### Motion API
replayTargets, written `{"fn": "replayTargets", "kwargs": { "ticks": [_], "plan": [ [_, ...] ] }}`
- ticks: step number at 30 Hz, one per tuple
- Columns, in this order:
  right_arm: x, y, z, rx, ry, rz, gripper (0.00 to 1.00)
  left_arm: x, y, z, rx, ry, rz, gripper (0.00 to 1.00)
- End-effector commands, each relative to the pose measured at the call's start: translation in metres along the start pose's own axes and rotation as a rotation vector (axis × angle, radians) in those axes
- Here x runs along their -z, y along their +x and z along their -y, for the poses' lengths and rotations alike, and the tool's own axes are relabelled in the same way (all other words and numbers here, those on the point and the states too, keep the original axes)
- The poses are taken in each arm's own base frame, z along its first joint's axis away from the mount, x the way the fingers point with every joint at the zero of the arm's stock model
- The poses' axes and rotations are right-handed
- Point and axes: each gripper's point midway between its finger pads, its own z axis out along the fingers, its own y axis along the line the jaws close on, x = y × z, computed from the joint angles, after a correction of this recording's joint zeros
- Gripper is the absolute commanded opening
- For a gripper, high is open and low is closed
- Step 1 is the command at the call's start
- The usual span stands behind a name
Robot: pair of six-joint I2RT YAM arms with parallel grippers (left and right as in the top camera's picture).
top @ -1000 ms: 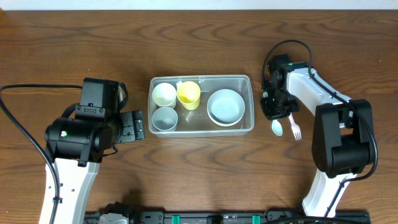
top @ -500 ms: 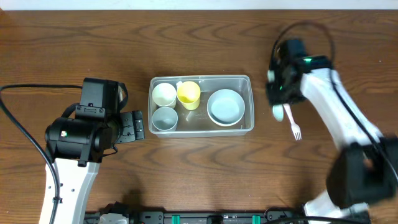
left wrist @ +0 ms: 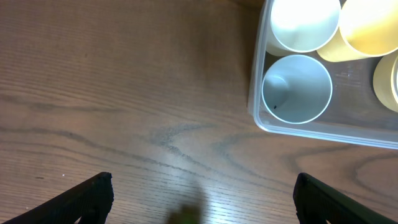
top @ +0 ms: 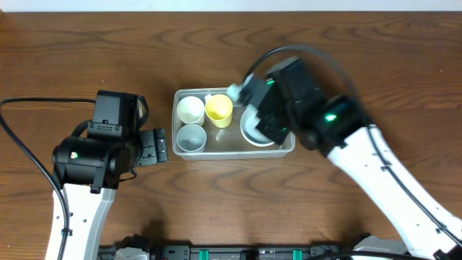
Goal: Pack container
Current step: 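Carry the spoon with the right gripper into the container, release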
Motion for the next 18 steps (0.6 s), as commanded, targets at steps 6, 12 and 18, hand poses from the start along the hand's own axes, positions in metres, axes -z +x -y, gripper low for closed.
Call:
{"fn": "replayTargets", "kwargs": {
  "ticks": [6, 12, 18],
  "plan": [
    [-0.056, 0.015, -0.042, 0.272, -0.181, -0.115, 0.01, -0.002, 0.002, -0.003, 0.016, -0.010, -0.011, 0.93],
    [-0.080, 0.026, -0.053, 0.259, -0.257, -0.163, 0.02, -0.002, 0.001, -0.003, 0.017, -0.010, -0.010, 0.93],
    [-0.085, 0.030, -0.058, 0.237, -0.284, -0.180, 0.17, -0.002, 0.001, -0.002, 0.017, -0.010, -0.010, 0.93]
  ]
}}
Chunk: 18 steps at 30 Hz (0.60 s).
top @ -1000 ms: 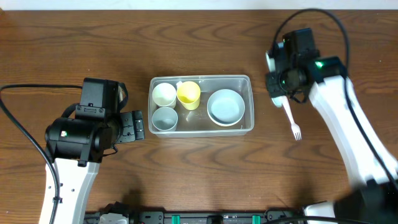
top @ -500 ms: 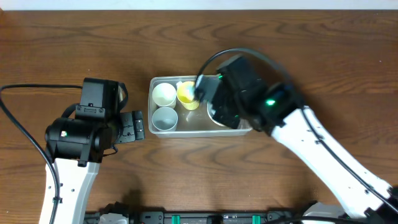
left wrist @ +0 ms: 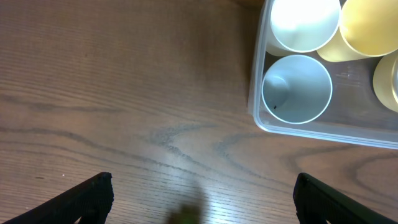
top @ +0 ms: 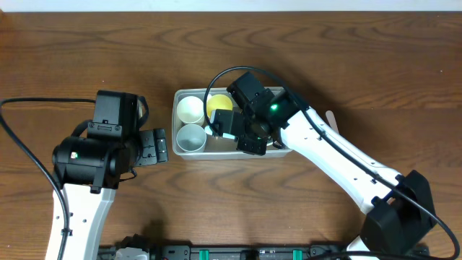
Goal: Pack container
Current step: 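Carry the spoon with the right gripper into the container, release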
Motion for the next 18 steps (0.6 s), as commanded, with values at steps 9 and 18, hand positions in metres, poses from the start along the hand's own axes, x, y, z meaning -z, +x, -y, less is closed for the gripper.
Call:
{"fn": "replayTargets", "kwargs": {
  "ticks": [9, 18],
  "plan": [
    [-0.0033, -0.0014, -0.0096, -0.028, -0.040, 0.004, 0.57, -0.0022, 0.0015, -0.0026, 0.017, -0.010, -0.010, 0.93],
    [-0.0021, -0.0070, -0.0132, -0.228, -0.066, 0.025, 0.72, -0.0022, 0.0014, -0.0025, 0.017, -0.010, -0.010, 0.93]
  ]
}}
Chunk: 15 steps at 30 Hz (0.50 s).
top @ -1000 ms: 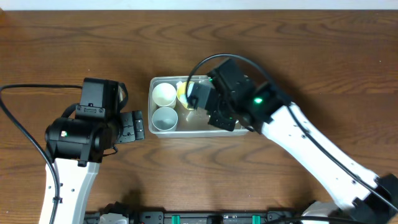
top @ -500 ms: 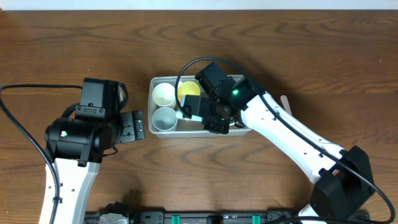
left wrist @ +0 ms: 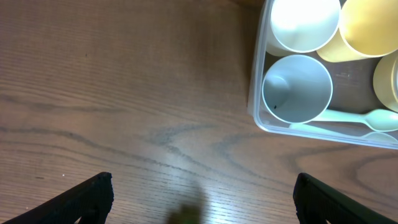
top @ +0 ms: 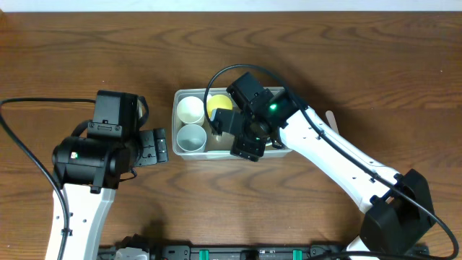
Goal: Pack container
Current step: 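Carry the spoon with the right gripper into the container, release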
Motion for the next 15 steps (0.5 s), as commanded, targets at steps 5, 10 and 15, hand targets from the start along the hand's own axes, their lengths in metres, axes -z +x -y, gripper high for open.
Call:
{"fn": "replayTargets", "kwargs": {
  "ticks": [5, 10, 15],
  "plan": [
    [0.012, -0.013, 0.016, -0.294, 0.069, 0.038, 0.71, -0.002, 0.002, -0.003, 0.017, -0.010, -0.011, 0.93],
    [0.058, -0.012, 0.066, -0.541, 0.291, 0.080, 0.74, -0.002, 0.001, -0.003, 0.017, -0.011, -0.010, 0.93],
    [0.119, 0.010, 0.110, -0.673, 0.458, 0.158, 0.76, -0.002, 0.001, -0.003, 0.017, -0.011, -0.010, 0.93]
  ]
}}
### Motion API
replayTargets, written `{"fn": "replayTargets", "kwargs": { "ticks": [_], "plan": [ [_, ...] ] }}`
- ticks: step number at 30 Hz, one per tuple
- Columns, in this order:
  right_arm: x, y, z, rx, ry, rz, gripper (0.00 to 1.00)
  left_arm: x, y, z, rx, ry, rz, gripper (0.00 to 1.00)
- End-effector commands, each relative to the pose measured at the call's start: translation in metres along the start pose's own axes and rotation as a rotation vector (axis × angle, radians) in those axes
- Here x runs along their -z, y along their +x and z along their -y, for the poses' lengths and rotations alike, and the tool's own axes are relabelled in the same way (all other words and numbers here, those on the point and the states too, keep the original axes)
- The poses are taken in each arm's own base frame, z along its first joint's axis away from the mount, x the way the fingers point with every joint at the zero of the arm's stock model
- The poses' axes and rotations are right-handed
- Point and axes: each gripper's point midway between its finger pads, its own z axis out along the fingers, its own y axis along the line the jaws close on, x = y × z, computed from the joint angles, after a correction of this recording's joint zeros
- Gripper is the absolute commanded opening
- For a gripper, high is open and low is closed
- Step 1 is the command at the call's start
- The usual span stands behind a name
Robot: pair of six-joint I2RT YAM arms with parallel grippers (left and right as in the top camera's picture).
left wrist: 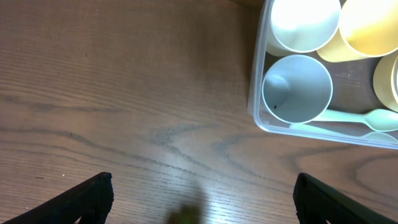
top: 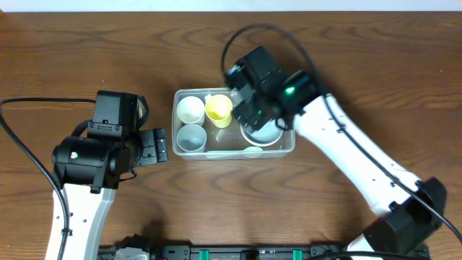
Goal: Pack container
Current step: 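Carry the spoon with the right gripper into the container, release, then move the right gripper to the white fork and grasp it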
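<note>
A clear plastic container stands mid-table. Inside are a white cup, a pale blue cup, a yellow cup and a white bowl. A pale green spoon lies along the container's front wall, its bowl end showing free of any finger. My right gripper hovers over the back of the container above the bowl, open and holding nothing. My left gripper rests open over bare wood left of the container, seen from above at the left gripper.
The brown wooden table runs on all sides of the container. A black cable loops by the left arm, and another arcs over the right arm at the back.
My right gripper has gone from low at the container's front to higher over its back, above the bowl. The spoon stays lying along the front wall. The left arm is unchanged.
First my right arm was over the container's back right with a pale spoon at its tip. Then it reached low into the container's middle with the spoon. Then the spoon lay along the front wall beside the blue cup. Now the gripper is away from it.
</note>
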Motion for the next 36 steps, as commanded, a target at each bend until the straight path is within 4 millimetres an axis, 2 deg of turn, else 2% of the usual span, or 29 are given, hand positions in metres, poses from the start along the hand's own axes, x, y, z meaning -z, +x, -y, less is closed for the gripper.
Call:
{"fn": "replayTargets", "kwargs": {
  "ticks": [1, 3, 6, 9, 11, 17, 21, 24, 28, 36],
  "plan": [
    [0.048, -0.005, 0.067, -0.197, 0.184, 0.097, 0.77, -0.002, 0.001, -0.003, 0.017, -0.010, -0.010, 0.93],
    [0.064, 0.006, 0.100, -0.285, 0.224, 0.115, 0.78, -0.002, 0.001, -0.002, 0.017, -0.010, -0.010, 0.93],
    [0.081, 0.039, 0.150, -0.433, 0.290, 0.085, 0.80, -0.002, 0.001, -0.002, 0.017, -0.010, -0.009, 0.93],
    [0.084, 0.081, 0.187, -0.530, 0.326, -0.007, 0.80, -0.002, 0.001, -0.002, 0.017, -0.010, -0.009, 0.93],
    [0.075, 0.106, 0.197, -0.528, 0.289, -0.078, 0.81, -0.002, 0.001, -0.002, 0.017, -0.010, -0.009, 0.93],
    [0.017, 0.179, 0.191, -0.523, 0.172, -0.295, 0.83, -0.002, 0.001, -0.002, 0.017, -0.010, -0.009, 0.93],
    [-0.027, 0.218, 0.176, -0.513, 0.127, -0.381, 0.84, -0.002, 0.001, -0.002, 0.017, -0.010, -0.009, 0.93],
    [-0.050, 0.245, 0.160, -0.432, 0.078, -0.439, 0.83, -0.002, 0.001, -0.002, 0.017, -0.010, -0.009, 0.93],
    [-0.069, 0.264, 0.151, -0.392, 0.064, -0.447, 0.83, -0.002, 0.000, -0.002, 0.017, -0.009, -0.005, 0.93],
    [-0.085, 0.275, 0.130, -0.409, -0.005, -0.430, 0.82, -0.002, -0.001, -0.002, 0.018, -0.007, 0.001, 0.93]
  ]
}}
